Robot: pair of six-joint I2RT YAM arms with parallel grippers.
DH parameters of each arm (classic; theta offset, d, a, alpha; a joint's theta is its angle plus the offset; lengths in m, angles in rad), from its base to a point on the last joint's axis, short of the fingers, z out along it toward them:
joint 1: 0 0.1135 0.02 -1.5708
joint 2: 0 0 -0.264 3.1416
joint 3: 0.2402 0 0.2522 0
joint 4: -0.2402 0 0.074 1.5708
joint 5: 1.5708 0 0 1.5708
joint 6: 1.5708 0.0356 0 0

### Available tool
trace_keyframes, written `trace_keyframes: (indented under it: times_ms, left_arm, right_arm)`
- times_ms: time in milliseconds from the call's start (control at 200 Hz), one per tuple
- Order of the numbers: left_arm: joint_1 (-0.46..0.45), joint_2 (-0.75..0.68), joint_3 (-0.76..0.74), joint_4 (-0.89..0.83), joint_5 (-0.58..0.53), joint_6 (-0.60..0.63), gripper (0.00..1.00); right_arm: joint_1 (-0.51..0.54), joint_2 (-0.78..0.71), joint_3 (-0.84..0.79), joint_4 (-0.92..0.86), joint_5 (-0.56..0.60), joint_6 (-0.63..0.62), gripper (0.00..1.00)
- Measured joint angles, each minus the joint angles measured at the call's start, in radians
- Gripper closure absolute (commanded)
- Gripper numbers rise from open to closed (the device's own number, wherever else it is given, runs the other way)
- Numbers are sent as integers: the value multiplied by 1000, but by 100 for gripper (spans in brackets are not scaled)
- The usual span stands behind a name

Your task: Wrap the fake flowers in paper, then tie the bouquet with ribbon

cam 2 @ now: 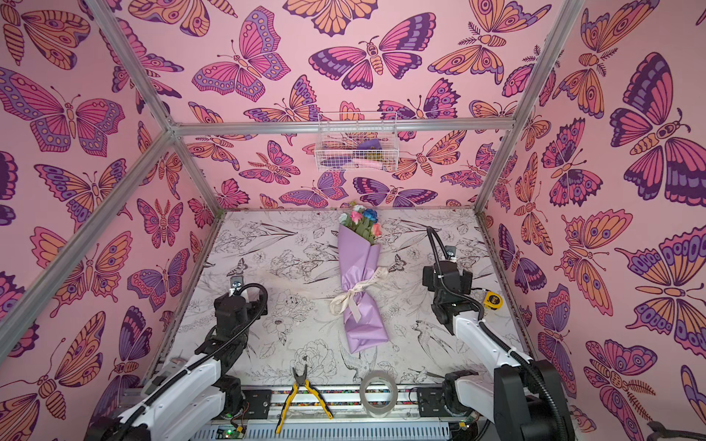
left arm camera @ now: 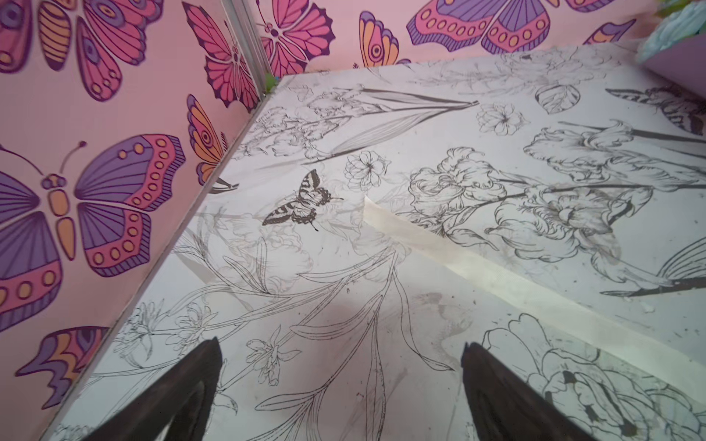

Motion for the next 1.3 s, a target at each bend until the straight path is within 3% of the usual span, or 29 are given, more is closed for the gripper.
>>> trace_keyframes:
  times_ms: [360, 511, 651, 811, 1302]
  left_arm:
    - [68, 441, 25, 489, 216, 90, 0]
    - [148, 643, 43, 665, 295, 84, 0]
    - [214, 639, 117, 599, 393, 62, 0]
    - [230, 634, 204, 566, 467, 54, 1]
    - [230, 637, 182, 562, 492, 41, 1]
  right_arm:
    - [-48, 92, -72, 246, -75, -35, 1]
    - [-86, 158, -81, 318, -150, -35, 1]
    - [-105, 214, -91, 412, -257, -36, 1]
    - [-110, 352, -121, 548, -354, -43, 1]
    - [-137, 347, -103, 544, -364, -24, 1]
